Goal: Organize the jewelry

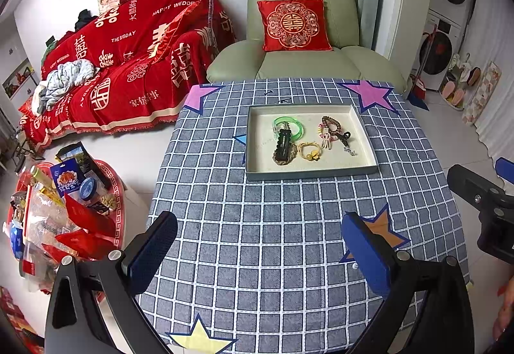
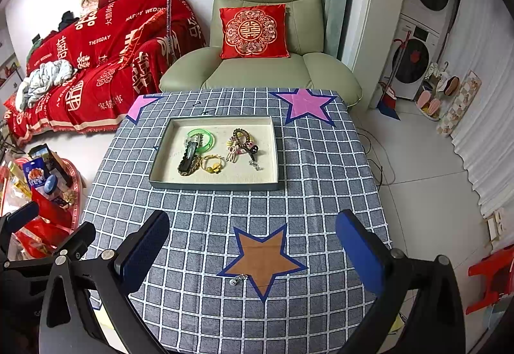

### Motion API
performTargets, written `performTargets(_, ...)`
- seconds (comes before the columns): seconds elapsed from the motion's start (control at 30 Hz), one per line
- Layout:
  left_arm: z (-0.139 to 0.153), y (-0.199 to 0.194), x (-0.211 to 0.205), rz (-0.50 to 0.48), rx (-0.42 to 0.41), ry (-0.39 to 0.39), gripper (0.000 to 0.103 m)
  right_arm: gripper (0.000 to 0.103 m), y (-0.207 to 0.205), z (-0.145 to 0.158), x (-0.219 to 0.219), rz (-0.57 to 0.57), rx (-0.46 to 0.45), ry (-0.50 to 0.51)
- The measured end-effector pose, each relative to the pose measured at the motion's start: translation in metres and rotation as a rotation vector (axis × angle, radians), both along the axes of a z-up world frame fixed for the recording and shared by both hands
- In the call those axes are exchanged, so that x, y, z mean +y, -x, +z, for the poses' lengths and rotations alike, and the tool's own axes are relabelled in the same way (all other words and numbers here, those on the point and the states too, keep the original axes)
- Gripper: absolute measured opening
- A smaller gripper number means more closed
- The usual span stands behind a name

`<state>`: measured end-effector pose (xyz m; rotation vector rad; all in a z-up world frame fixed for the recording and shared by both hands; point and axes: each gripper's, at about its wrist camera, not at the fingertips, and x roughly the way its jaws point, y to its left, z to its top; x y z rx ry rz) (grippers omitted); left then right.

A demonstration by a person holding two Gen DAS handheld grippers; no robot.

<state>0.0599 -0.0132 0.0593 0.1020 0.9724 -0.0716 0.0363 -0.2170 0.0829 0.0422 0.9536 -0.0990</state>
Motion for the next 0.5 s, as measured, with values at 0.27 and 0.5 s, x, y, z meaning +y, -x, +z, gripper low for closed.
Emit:
performTargets(0.27,-0.0002,0.0001,0.0007,-0.001,0.000,0.000,0.103,0.103,0.0004,0.0001,-0.0003,0.000,0.000,0.000)
performTargets(0.5,-0.0003,0.0001,0.0007,0.000,0.000,0.000,0.103,0.103,0.0008,0.0010,0.0001,-0.001,-0.001,-0.002)
